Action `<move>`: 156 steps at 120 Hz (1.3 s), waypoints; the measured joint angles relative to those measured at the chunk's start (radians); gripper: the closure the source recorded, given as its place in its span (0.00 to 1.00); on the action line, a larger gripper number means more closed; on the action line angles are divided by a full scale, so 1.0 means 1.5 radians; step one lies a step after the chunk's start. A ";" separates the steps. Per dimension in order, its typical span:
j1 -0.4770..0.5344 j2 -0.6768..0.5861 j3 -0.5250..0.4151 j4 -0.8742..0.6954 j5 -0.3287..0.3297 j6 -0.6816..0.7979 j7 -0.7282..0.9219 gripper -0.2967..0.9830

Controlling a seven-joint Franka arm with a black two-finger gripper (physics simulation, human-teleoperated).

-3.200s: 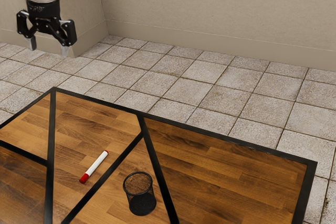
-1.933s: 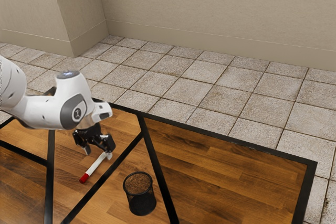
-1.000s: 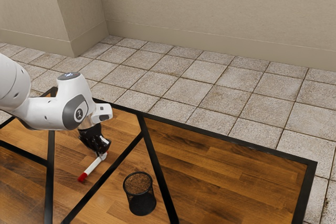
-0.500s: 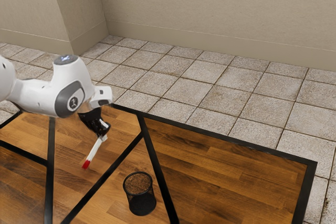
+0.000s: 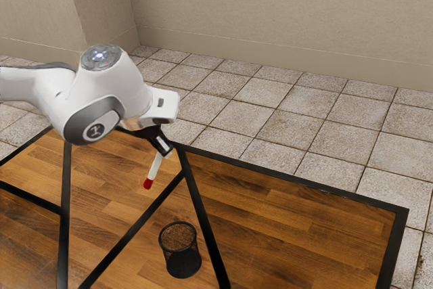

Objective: Put the marker into the pen holder.

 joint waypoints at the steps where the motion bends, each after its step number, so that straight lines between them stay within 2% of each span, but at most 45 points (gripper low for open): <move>1: -0.003 -0.002 -0.002 -0.001 0.003 0.000 -0.003 0.84; 29: -0.068 -0.138 -0.058 -0.094 0.033 -0.032 -0.111 0.83; 46: -0.098 -0.171 -0.099 -0.110 0.036 -0.057 -0.184 0.83; 84: -0.118 -0.120 -0.109 -0.106 0.036 -0.073 -0.306 0.83; 122: -0.097 -0.050 -0.109 -0.061 0.084 -0.060 -0.369 0.83; 156: -0.067 -0.004 -0.109 -0.062 0.110 -0.019 -0.399 0.83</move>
